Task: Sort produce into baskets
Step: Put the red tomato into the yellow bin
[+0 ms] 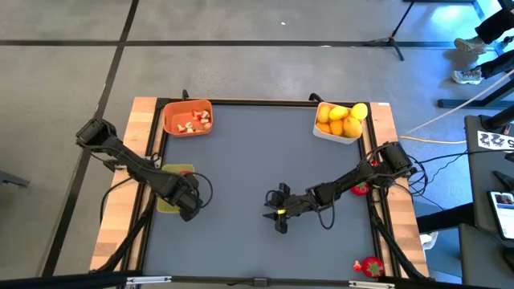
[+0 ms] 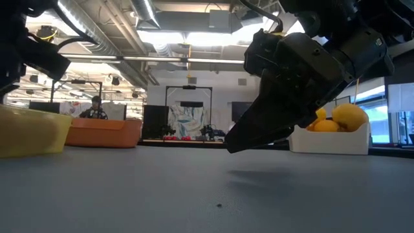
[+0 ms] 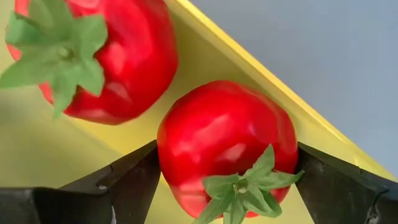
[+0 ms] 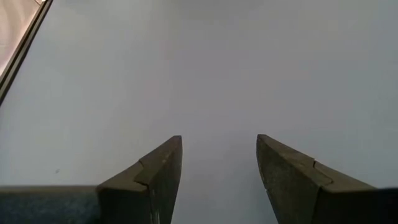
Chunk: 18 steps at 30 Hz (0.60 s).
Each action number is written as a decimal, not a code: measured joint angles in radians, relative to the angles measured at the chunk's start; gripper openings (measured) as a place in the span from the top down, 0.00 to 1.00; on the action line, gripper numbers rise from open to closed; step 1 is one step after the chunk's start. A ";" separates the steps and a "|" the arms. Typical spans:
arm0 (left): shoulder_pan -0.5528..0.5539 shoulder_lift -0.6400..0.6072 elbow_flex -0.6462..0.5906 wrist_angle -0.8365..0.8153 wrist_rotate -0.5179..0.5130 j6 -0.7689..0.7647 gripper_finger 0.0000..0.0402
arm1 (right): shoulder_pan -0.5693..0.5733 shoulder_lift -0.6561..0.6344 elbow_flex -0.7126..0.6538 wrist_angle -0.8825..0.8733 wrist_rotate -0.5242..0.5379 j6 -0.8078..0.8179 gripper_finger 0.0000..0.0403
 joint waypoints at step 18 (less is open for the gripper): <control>-0.008 0.007 -0.018 -0.031 0.023 0.000 0.13 | 0.000 0.000 0.000 0.000 0.000 0.001 0.49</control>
